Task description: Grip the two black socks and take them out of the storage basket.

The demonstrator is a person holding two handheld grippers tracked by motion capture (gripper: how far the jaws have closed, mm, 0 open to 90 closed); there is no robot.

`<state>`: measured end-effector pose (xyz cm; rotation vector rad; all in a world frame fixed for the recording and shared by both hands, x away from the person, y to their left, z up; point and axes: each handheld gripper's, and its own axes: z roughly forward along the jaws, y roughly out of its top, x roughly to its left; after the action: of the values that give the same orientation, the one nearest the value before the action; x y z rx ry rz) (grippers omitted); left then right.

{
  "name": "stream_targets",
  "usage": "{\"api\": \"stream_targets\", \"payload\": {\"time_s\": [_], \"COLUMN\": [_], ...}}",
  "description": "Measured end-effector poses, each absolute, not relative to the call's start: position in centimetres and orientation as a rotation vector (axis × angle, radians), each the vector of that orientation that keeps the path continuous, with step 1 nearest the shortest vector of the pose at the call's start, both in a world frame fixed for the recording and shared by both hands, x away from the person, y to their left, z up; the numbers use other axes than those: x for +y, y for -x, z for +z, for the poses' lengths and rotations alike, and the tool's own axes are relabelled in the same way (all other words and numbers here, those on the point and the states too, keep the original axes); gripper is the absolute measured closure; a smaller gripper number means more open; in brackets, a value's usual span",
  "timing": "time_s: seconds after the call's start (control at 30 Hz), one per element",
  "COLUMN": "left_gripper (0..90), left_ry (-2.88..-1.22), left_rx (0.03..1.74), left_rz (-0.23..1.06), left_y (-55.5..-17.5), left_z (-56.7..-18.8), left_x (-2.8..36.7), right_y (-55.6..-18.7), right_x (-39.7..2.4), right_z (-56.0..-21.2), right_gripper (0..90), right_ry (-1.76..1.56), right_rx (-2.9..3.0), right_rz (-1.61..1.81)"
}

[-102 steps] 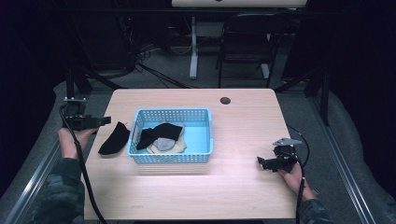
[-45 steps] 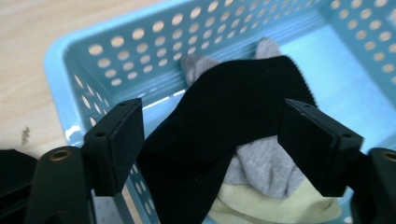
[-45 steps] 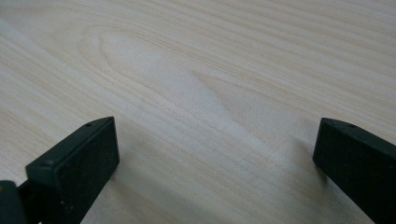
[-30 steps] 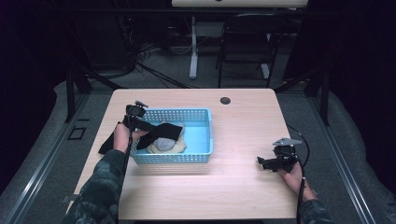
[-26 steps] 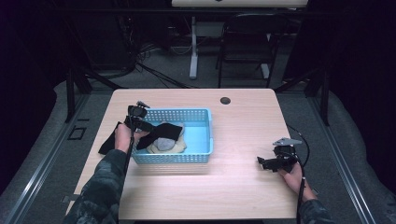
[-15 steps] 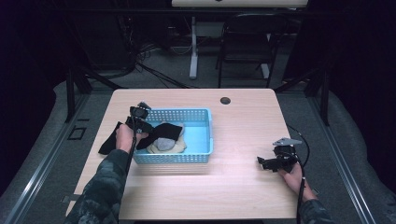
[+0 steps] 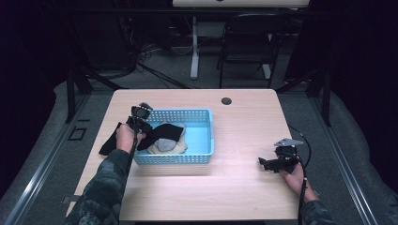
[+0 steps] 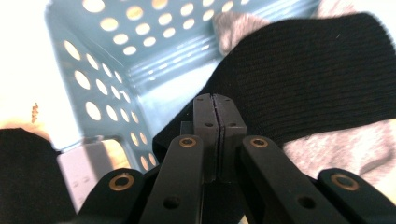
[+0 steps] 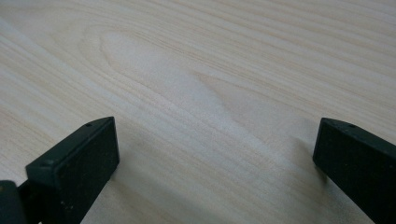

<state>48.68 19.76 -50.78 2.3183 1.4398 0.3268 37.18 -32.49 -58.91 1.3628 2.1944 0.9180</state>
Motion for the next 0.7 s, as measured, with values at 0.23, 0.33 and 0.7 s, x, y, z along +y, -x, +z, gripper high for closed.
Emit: {"api": "stream_targets", "payload": {"time_s": [0.23,0.33,0.7], "left_gripper": [89.4,89.4,89.7], "left_ry": [-2.239,-2.217,-2.177], "left_rx": [1.395,1.369,1.288], "left_rz": [0.338,0.352,0.407], "left_y": [-47.8,-47.4,-46.5], "left_z": [-49.3,-48.6,-45.6], "left_x": [20.6,20.7,20.5], "right_y": [-37.2,-37.2,-37.2], "right_x": [-32.5,-32.5,-32.5], "right_z": [-58.9,-58.9,-58.9], "right_gripper": [0.0,0.0,0.0], "right_ry": [-1.362,-1.363,-1.363], "right_rx": [2.195,2.195,2.195], "right_rz": [0.918,0.918,0.918]}}
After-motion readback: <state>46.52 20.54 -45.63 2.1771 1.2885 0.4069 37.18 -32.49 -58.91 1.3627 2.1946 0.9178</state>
